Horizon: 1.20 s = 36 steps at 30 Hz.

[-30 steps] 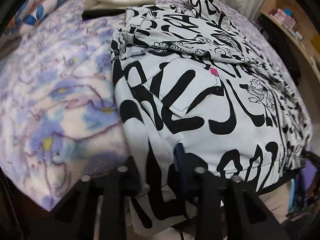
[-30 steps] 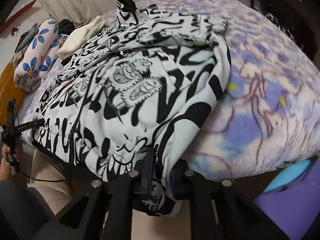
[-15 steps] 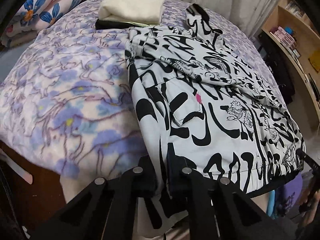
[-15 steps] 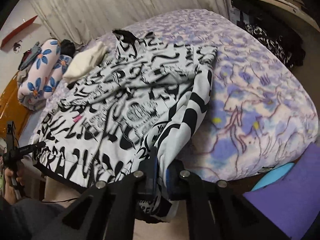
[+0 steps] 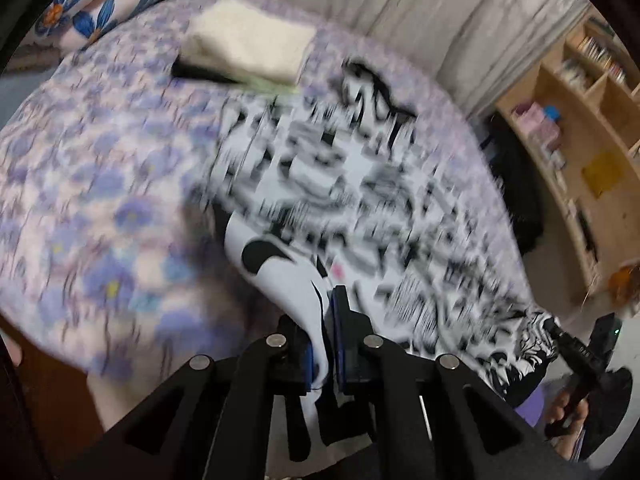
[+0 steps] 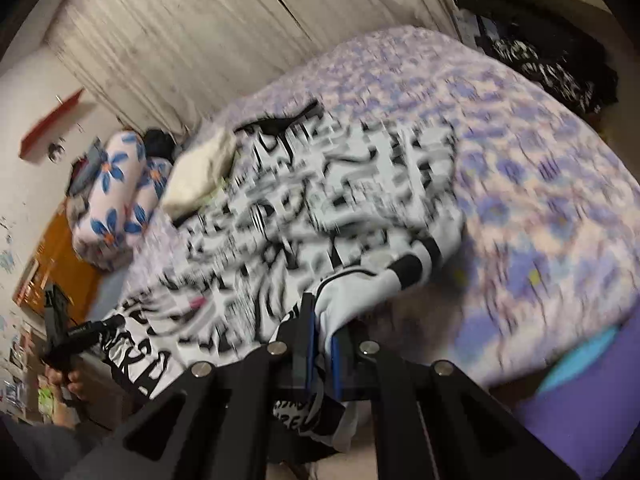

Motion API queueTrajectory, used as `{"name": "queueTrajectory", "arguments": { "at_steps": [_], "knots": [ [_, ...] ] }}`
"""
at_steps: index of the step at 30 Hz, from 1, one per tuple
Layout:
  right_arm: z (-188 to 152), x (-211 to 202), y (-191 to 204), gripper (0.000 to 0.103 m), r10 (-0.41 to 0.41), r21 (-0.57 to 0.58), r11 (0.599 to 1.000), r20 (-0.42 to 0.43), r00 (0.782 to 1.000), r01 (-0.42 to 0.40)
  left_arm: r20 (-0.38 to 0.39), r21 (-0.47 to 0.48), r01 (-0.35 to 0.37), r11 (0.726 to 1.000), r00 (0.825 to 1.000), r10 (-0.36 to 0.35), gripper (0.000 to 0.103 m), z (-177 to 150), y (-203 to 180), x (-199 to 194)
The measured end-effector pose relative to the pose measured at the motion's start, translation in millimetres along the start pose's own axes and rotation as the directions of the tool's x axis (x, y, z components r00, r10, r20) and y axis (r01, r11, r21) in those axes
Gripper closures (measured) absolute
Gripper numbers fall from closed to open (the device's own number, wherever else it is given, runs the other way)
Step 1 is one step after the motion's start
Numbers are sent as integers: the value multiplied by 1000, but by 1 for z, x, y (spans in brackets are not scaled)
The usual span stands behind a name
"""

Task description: Fold large clothes

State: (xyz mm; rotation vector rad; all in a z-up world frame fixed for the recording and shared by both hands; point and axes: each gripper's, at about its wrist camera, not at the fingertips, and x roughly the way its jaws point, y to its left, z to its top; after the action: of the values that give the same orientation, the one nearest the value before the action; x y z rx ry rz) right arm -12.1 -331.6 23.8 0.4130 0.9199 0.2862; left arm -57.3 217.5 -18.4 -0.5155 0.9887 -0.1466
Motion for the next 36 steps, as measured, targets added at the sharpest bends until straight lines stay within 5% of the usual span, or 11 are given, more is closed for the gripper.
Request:
{"name": "queueTrajectory", "arguments": {
  "at_steps": [9, 12, 13, 14, 17, 22, 28, 36],
  "knots": [
    [120, 62, -13, 97, -25, 96, 995, 137, 990, 12, 154, -17, 41, 999, 987, -38, 89, 121, -12, 58],
    [154, 101, -32, 88, -50, 171, 985, 124, 991, 29, 128, -38, 32, 999, 991, -27, 59, 159, -12, 98],
    [162, 115, -38, 80, -63, 195, 980, 112, 992, 41, 122, -55, 36, 998, 992, -29, 30, 170, -10, 109],
    [167, 125, -43, 66, -74, 213, 976, 109, 991, 49, 130, -74, 30, 997, 991, -21, 14, 179, -8, 119],
    [172, 149, -54, 45, -96, 225, 972, 110, 989, 69, 150, -96, 10, 995, 989, 5, 12, 197, -1, 144],
    [169, 188, -68, 45, -126, 192, 974, 18, 992, 120, 56, 5, -103, 995, 993, 102, 12, 203, 0, 188],
    [168, 226, -84, 45, -225, 76, 970, -77, 971, 231, -17, 211, -220, 953, 973, 228, 12, 203, -7, 240],
    [179, 290, -80, 45, -296, -118, 953, -191, 936, 278, -92, 335, -258, 906, 948, 304, 18, 213, -7, 299]
  ]
}}
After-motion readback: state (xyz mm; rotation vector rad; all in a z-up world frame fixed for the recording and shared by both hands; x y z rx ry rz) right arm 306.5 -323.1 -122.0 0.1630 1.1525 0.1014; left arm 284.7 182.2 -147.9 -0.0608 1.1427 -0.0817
